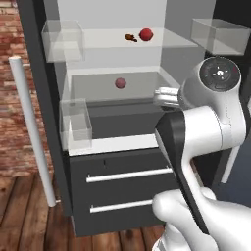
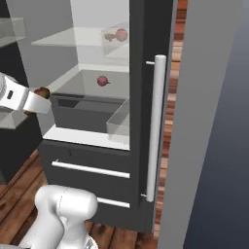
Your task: Place one onion and one chicken drumstick in each tupperware on the nearby counter, to pack two identical lunches.
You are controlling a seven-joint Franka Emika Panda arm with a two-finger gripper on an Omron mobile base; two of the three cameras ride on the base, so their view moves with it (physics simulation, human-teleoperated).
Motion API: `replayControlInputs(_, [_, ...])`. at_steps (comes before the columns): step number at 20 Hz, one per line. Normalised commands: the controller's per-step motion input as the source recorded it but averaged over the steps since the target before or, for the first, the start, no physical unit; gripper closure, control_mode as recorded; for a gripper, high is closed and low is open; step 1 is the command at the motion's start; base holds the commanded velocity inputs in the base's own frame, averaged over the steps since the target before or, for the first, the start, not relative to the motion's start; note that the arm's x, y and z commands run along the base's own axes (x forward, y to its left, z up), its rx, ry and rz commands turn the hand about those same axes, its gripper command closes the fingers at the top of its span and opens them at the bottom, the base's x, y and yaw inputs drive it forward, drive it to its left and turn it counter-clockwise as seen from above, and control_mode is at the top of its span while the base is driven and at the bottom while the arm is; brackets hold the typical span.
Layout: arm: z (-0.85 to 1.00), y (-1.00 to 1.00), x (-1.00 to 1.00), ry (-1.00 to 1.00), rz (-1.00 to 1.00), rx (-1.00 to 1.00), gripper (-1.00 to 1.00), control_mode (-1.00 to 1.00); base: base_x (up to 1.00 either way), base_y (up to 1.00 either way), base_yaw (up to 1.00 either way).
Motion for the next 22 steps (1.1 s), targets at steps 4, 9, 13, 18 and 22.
replayControlInputs(4, [0.00,0.00,0.00,0.00,0.00,0.00,1.00,1.00,-0.70,0.00,0.14])
replayControlInputs(9, [0.00,0.00,0.00,0.00,0.00,0.00,1.00,1.00,-0.59,0.03,0.33])
replayControlInputs(13, [0.00,0.00,0.00,0.00,0.00,0.00,1.00,1.00,-0.49,0.00,0.58])
replayControlInputs(18, [0.00,0.00,0.00,0.00,0.00,0.00,1.00,1.00,-0.40,0.00,0.64])
replayControlInputs(22, [0.00,0.00,0.00,0.00,0.00,0.00,1.00,1.00,-0.32,0.00,0.68])
